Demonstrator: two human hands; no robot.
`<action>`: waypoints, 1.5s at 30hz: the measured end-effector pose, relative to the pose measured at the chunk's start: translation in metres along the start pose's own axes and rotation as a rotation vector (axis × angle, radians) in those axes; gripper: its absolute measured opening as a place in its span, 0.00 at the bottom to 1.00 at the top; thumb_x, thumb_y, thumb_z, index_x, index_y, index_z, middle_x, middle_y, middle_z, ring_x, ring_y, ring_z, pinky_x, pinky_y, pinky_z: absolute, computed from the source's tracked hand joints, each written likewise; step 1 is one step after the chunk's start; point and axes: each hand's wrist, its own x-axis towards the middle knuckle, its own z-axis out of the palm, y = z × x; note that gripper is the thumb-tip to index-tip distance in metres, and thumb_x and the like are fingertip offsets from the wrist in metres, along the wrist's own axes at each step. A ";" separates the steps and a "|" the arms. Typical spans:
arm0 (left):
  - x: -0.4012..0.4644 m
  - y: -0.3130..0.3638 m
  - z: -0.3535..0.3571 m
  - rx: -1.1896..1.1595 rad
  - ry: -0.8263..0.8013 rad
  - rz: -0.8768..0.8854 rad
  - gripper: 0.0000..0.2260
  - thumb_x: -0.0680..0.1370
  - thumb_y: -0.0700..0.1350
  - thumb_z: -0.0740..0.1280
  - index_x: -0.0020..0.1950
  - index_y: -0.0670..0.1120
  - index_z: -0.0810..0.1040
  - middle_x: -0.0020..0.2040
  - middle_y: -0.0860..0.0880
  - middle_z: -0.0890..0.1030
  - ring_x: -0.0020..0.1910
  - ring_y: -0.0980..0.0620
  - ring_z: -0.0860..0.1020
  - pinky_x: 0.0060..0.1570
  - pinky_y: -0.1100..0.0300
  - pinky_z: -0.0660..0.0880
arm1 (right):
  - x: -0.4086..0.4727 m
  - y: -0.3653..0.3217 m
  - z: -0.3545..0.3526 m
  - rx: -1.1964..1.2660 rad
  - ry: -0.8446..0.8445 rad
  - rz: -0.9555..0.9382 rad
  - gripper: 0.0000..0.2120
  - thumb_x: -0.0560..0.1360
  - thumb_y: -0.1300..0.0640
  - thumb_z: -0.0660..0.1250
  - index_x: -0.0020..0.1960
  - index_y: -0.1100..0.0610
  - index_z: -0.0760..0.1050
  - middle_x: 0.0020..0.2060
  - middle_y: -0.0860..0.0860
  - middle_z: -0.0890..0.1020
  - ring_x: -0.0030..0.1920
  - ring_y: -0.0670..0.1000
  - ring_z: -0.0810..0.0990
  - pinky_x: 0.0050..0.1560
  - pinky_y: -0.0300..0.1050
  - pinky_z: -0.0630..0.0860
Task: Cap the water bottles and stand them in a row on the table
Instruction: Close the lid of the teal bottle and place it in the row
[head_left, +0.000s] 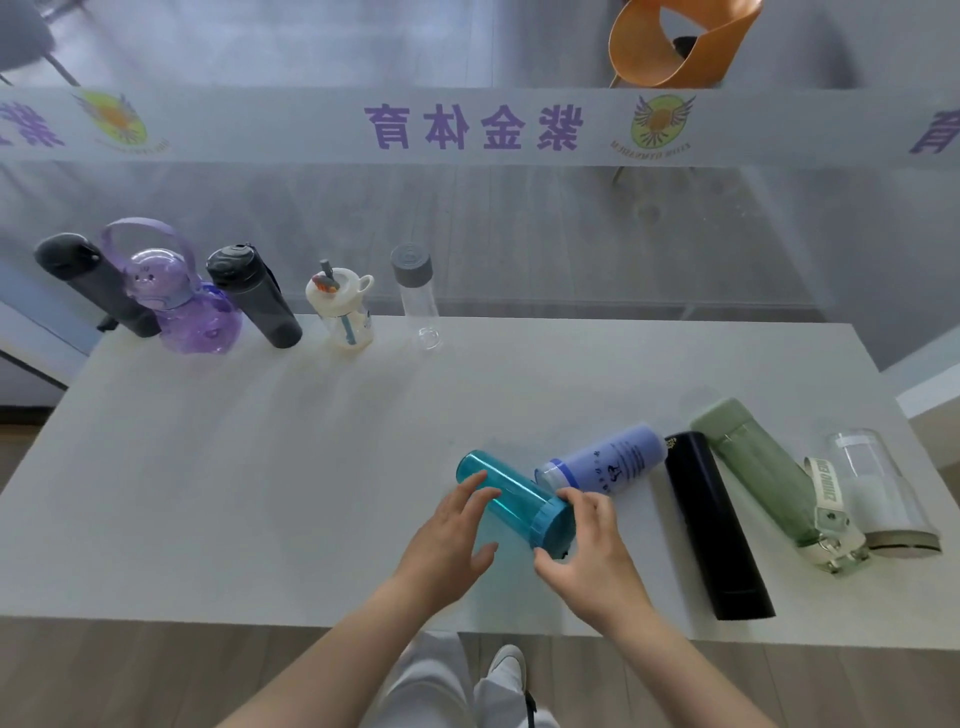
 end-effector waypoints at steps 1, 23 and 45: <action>0.001 0.001 -0.003 -0.015 0.011 -0.016 0.28 0.77 0.53 0.66 0.74 0.56 0.59 0.77 0.57 0.56 0.73 0.55 0.63 0.63 0.60 0.71 | 0.002 -0.003 -0.002 -0.007 -0.001 -0.033 0.33 0.69 0.51 0.72 0.70 0.51 0.63 0.60 0.46 0.63 0.57 0.49 0.73 0.54 0.36 0.69; 0.033 -0.031 -0.049 -0.469 0.093 -0.303 0.25 0.75 0.52 0.71 0.67 0.60 0.63 0.58 0.58 0.79 0.57 0.56 0.79 0.56 0.54 0.78 | 0.062 -0.079 0.020 0.075 0.002 -0.216 0.30 0.75 0.55 0.69 0.72 0.50 0.59 0.65 0.47 0.72 0.54 0.44 0.73 0.51 0.36 0.70; 0.165 -0.052 -0.092 -0.373 0.035 -0.212 0.23 0.74 0.57 0.71 0.63 0.56 0.65 0.58 0.53 0.80 0.56 0.50 0.80 0.52 0.50 0.78 | 0.185 -0.104 -0.007 0.133 0.063 -0.089 0.29 0.72 0.49 0.71 0.69 0.44 0.61 0.61 0.42 0.73 0.58 0.45 0.73 0.57 0.40 0.72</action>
